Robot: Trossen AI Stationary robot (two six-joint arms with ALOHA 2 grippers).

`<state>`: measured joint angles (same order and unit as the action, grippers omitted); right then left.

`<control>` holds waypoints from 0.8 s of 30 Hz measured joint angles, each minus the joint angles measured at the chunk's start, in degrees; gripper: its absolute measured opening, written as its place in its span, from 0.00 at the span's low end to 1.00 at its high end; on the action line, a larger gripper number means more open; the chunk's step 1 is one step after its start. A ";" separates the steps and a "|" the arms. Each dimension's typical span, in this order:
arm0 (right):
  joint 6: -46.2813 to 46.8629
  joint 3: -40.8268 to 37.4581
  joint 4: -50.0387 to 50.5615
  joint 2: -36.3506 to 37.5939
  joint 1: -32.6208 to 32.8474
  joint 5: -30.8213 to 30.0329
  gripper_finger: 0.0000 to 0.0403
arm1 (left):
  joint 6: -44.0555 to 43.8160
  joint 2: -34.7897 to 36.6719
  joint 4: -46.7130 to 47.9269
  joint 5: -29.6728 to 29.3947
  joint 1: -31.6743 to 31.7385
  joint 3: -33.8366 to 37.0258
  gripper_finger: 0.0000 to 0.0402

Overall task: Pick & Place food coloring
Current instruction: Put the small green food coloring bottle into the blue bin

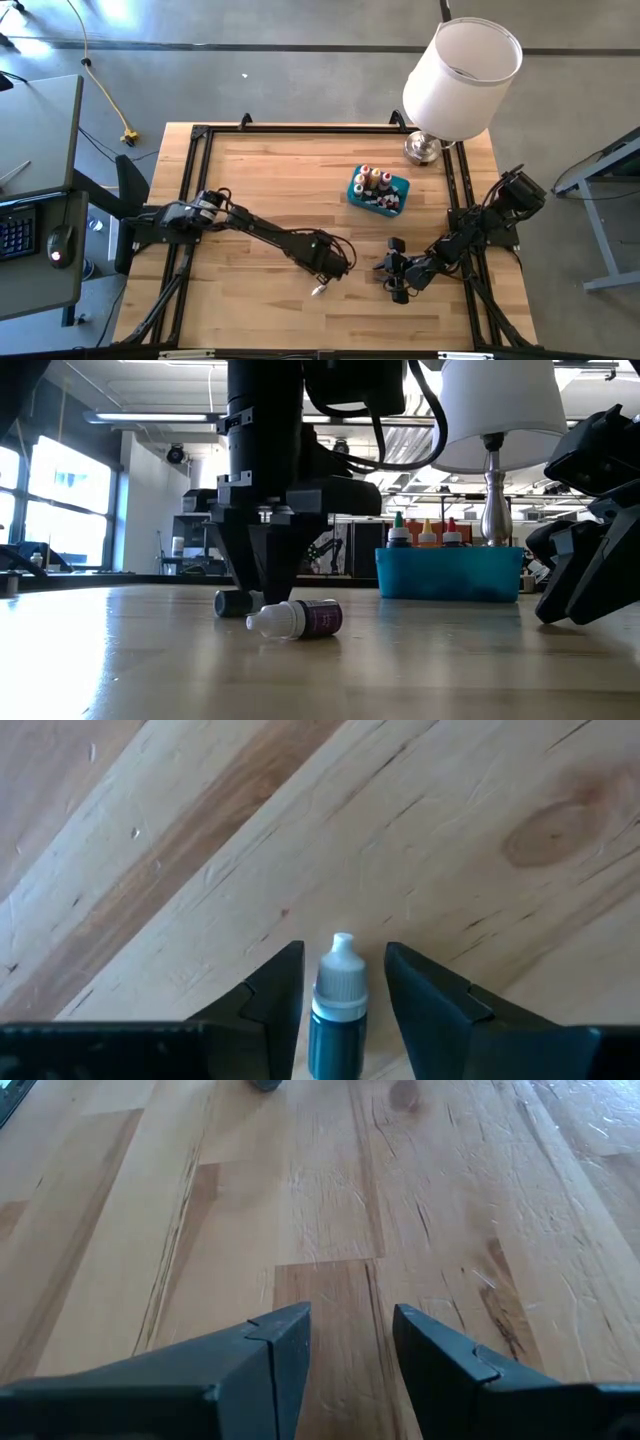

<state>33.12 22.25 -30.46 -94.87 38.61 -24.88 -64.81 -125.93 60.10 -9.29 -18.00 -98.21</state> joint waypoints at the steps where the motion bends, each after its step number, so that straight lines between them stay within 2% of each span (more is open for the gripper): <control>1: 0.00 0.00 0.00 0.00 0.00 0.00 0.34 | 0.00 0.00 0.02 0.30 0.00 0.00 0.35; 15: -0.09 -0.01 -0.02 0.00 0.00 0.17 0.34 | -0.35 0.00 0.02 1.16 -1.22 0.00 0.35; 18: -0.04 -0.01 -0.03 0.00 0.00 0.17 0.34 | -0.09 0.00 -0.12 0.63 -1.24 0.00 0.30; 24: 0.04 -0.01 -0.28 0.00 0.00 0.23 0.34 | 0.04 0.00 0.01 -1.76 -1.20 0.00 0.14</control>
<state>33.16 22.24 -30.74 -94.87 38.61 -24.65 -64.77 -125.93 60.10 -11.05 -19.20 -98.21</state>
